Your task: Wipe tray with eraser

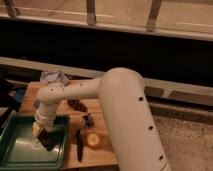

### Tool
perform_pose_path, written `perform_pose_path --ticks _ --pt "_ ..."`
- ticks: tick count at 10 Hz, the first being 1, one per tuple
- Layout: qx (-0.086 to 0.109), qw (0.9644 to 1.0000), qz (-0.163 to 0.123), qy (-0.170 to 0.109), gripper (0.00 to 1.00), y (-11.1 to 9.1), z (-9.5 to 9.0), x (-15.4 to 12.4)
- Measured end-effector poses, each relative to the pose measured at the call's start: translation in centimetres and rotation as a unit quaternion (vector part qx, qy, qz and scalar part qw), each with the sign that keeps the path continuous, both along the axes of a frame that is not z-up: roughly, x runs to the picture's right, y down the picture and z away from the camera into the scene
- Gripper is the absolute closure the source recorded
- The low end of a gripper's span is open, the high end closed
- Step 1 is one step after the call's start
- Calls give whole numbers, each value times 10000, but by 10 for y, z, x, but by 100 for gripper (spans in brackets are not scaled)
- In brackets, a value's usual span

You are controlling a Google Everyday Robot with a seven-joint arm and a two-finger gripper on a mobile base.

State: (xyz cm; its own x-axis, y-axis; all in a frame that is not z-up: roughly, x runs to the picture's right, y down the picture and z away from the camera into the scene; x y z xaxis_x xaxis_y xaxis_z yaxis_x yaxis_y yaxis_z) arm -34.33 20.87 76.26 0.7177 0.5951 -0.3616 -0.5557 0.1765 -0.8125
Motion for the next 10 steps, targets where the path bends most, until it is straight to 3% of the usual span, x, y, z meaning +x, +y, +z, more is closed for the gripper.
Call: perform_pose_path --ticks 3,5,8,10 --pt "60 9989 -290 -377 100 -2 1 -43" --pt "-55 9980 -458 -439 100 11 3 -68" --pt "-226 9980 -540 -251 100 25 3 -59" --pt "-347 9982 -490 36 100 38 -5 -24"
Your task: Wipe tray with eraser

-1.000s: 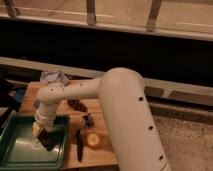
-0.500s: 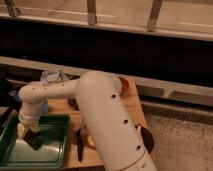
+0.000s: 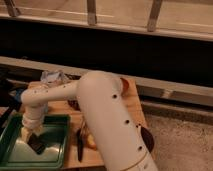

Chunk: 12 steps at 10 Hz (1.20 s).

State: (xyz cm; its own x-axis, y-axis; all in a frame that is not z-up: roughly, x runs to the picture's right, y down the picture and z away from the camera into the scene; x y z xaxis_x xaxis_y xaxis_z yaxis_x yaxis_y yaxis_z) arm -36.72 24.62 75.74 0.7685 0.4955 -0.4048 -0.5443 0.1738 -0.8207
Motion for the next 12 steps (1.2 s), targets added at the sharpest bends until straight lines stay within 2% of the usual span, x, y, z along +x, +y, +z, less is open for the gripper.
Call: perform_pose_path --ticks 3,6,9,10,12 --pt "-82 9991 88 407 100 13 -8 62" --pt "22 9984 158 541 100 4 -9 93" --pt "220 9984 169 498 100 -18 -5 85" --pt "325 9984 181 421 100 -32 -1 64" --pt "322 9987 184 341 100 -35 5 40"
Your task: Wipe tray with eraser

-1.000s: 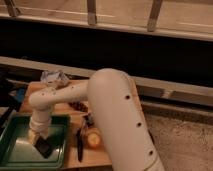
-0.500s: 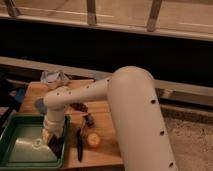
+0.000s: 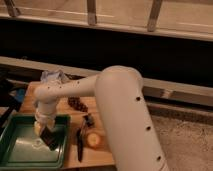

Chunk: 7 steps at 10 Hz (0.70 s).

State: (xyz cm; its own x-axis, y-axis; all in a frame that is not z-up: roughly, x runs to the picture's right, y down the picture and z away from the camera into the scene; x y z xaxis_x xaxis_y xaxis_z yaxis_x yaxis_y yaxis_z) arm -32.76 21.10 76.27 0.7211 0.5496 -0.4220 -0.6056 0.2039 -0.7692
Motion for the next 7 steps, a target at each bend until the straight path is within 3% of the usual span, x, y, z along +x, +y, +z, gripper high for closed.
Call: perform_pose_path --ticks 3,5,7 --pt "-169 9998 -8 -96 100 23 -5 -16" --pt "-353 9994 34 -24 100 50 -19 -4" --pt "-401 9990 146 125 100 66 -32 23"
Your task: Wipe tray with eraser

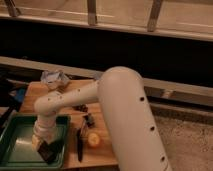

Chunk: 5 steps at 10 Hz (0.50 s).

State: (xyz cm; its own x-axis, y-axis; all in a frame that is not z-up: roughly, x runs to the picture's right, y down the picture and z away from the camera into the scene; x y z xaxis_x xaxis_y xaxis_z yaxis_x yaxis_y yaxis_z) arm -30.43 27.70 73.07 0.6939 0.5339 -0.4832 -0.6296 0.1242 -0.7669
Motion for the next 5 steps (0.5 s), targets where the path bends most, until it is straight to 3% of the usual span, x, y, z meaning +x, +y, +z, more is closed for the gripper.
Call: perform_pose_path --ticks 2,5 --pt "143 9998 107 113 100 -6 -6 28" --pt "413 9990 75 120 100 -32 -5 33"
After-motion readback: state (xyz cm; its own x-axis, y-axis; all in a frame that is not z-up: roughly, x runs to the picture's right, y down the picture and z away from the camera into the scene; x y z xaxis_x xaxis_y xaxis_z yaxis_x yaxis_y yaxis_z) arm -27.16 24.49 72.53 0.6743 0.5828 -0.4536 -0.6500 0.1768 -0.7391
